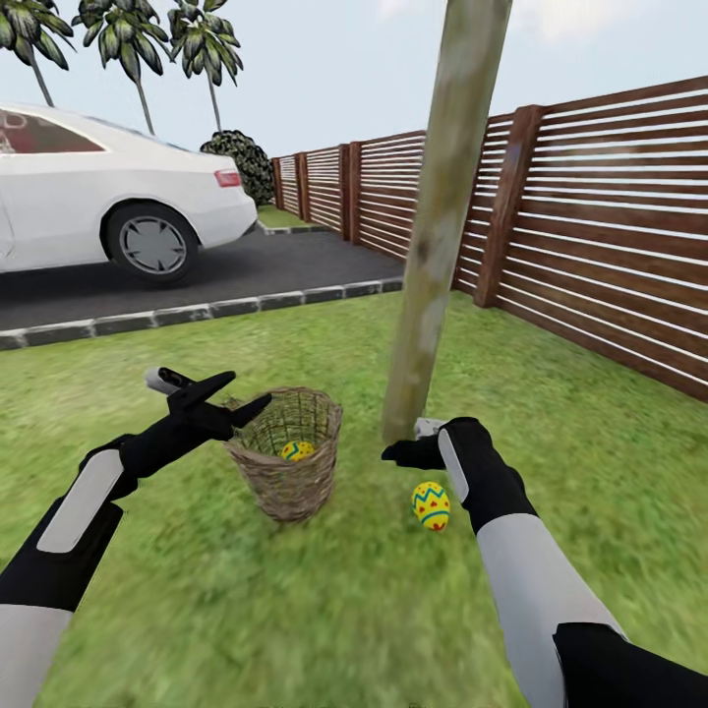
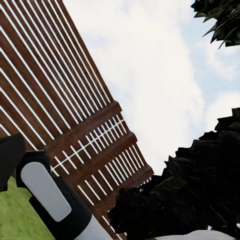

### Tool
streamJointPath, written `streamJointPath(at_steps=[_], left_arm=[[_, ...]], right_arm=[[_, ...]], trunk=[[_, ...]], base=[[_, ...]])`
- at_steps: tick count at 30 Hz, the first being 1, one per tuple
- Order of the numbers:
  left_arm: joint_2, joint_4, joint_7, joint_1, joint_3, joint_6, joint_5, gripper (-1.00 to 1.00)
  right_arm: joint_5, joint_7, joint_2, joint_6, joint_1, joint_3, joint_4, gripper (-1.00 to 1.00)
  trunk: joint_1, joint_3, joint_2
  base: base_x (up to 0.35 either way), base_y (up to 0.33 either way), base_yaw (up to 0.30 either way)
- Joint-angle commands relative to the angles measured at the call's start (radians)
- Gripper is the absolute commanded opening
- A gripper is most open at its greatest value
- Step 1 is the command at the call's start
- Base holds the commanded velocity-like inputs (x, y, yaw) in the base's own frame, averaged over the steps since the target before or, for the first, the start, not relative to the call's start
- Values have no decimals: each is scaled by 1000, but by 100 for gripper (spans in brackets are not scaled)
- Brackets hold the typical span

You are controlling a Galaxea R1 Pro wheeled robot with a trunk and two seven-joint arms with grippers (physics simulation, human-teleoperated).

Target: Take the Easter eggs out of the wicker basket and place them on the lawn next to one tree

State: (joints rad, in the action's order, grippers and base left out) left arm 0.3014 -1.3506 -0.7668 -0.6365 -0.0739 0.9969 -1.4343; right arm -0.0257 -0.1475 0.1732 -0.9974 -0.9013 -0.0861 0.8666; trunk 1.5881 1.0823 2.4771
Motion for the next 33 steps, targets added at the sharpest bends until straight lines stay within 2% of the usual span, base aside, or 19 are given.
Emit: streamJointPath(at_steps=[1,14,18,20,23,27,29,31,33], left_arm=[[1,1,-3,0,-1,3,-2,100],[1,-1,1,-2,3,1,9,100],[1,1,16,-2,31,-1,19,100],[0,2,32,-1,53,-1,42,100],[-1,2,41,-1,64,-2,66,100],[-1,10,44,-1,66,-3,72,100],[-1,22,45,-1,68,-4,73,100],[-1,38,48,-1,71,-4,73,100],[-1,69,52,-1,74,-5,74,100]], right_arm=[[-3,-4,1,-4,-1,-4,1,100],[-16,4,1,8,-1,-3,5,100],[-19,7,1,39,1,-1,9,100],[-22,19,1,50,3,5,38,100],[-35,46,1,37,34,50,125,100],[-35,66,1,-4,75,159,220,100],[-35,74,1,-11,80,183,256,100],[-33,76,1,-12,82,190,294,100],[-29,76,1,-11,83,248,340,100]], trunk=[[-4,-2,-7],[-54,-43,-98],[-70,-56,-126],[-77,-62,-140],[-89,-71,-161],[-104,-84,-189],[-112,-90,-203],[-119,-96,-217],[-127,-103,-231]], base=[[-126,275,0],[-18,39,0],[0,0,0],[0,0,0],[0,0,0],[0,0,0],[0,0,0],[0,0,0],[0,0,0]])
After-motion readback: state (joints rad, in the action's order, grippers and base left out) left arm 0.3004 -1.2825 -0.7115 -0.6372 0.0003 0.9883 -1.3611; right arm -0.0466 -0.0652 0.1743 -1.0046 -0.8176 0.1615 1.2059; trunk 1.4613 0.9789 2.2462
